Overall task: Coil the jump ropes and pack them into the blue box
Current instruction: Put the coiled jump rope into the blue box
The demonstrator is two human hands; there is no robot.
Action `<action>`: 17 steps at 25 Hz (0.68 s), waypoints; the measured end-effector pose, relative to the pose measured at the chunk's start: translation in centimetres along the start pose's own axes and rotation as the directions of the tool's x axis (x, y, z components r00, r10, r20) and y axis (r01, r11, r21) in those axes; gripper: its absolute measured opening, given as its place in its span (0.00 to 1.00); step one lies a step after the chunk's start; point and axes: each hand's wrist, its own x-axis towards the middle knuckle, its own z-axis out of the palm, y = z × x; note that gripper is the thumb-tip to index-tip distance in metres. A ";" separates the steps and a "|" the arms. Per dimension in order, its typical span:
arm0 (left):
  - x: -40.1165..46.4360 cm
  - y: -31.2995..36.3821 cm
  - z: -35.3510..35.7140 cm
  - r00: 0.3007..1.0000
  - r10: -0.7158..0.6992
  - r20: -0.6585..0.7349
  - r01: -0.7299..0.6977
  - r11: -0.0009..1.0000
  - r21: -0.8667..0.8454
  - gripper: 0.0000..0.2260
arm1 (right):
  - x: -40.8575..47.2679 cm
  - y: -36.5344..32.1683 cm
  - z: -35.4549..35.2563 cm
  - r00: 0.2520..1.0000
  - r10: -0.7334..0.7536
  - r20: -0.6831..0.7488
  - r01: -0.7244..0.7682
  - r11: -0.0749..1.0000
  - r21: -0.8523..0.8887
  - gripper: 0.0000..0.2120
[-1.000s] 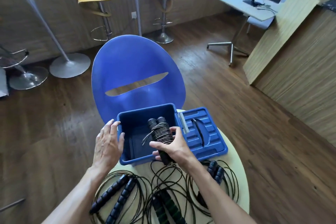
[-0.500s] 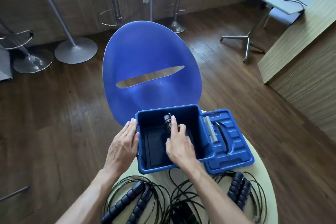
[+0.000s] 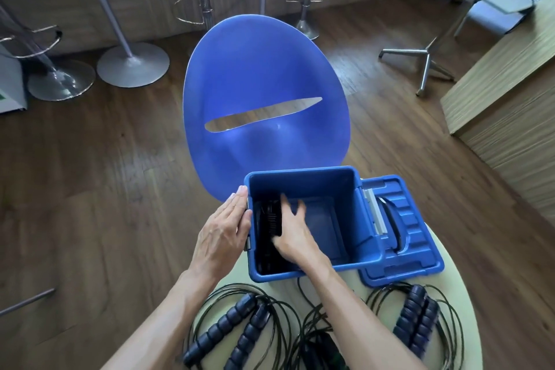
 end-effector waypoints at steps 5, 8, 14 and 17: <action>-0.1 0.0 -0.2 1.000 -0.023 -0.001 0.023 0.998 -0.055 0.22 | 0.6 0.6 -0.2 0.999 -0.044 0.002 0.043 0.987 0.152 0.34; -0.2 0.0 -0.2 0.999 -0.033 0.003 0.034 0.996 -0.079 0.22 | 0.7 0.8 -0.5 0.999 -0.048 0.013 0.045 0.985 0.165 0.34; -0.3 0.7 -0.6 0.997 -0.050 0.055 0.053 0.998 -0.040 0.23 | -1.1 -0.8 0.5 0.988 -0.122 0.093 0.128 0.990 -0.059 0.33; -0.5 1.6 -1.0 0.996 -0.043 0.074 0.042 0.999 0.013 0.26 | -3.3 -0.7 0.2 0.983 -0.164 -0.076 0.163 0.986 -0.022 0.30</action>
